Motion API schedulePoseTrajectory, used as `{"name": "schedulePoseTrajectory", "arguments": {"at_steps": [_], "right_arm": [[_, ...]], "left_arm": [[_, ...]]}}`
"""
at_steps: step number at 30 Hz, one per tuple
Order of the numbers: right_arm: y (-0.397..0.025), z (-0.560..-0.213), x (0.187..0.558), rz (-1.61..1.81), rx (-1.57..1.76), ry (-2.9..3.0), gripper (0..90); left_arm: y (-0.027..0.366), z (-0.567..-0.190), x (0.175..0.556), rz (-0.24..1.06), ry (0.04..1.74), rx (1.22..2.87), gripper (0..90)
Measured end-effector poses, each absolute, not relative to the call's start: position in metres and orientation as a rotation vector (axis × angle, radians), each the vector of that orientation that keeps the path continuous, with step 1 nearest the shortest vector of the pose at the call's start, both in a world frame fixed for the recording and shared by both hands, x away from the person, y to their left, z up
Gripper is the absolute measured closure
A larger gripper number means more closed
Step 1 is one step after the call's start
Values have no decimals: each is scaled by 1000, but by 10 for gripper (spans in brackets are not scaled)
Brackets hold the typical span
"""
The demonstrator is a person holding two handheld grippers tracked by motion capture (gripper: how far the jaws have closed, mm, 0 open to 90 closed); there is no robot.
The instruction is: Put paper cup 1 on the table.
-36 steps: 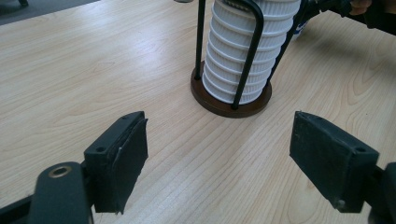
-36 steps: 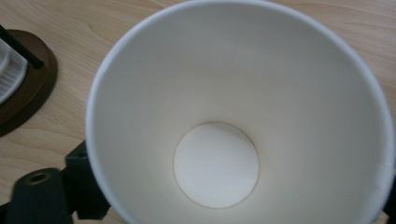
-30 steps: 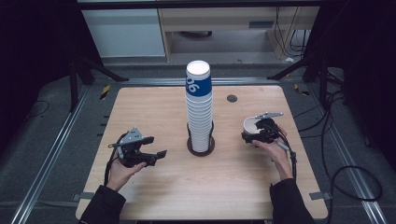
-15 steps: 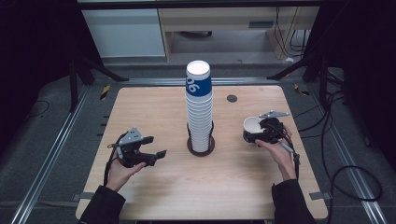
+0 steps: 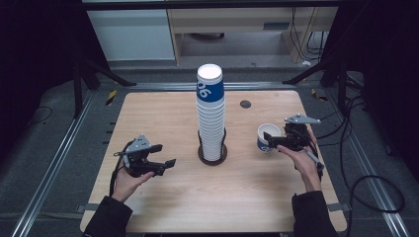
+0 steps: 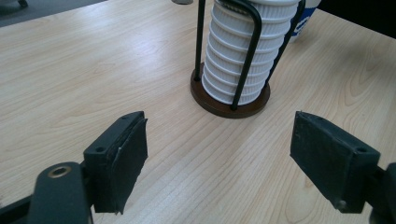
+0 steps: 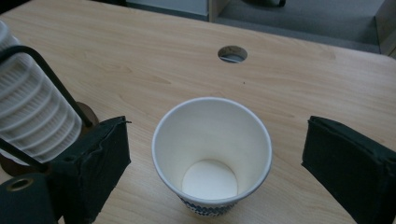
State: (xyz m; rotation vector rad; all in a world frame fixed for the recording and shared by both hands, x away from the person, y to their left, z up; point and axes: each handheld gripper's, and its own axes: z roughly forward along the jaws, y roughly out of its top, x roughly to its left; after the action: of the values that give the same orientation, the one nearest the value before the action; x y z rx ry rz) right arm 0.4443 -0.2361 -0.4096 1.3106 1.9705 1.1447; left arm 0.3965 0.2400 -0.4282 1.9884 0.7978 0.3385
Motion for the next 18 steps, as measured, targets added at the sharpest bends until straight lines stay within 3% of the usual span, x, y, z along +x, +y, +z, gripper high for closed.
{"name": "schedulePoseTrajectory", "arguments": {"at_steps": [18], "right_arm": [[-205, -349, 409, 1418, 1056, 1935, 81]], "left_arm": [[239, -429, 398, 325, 795, 1990, 188]]}}
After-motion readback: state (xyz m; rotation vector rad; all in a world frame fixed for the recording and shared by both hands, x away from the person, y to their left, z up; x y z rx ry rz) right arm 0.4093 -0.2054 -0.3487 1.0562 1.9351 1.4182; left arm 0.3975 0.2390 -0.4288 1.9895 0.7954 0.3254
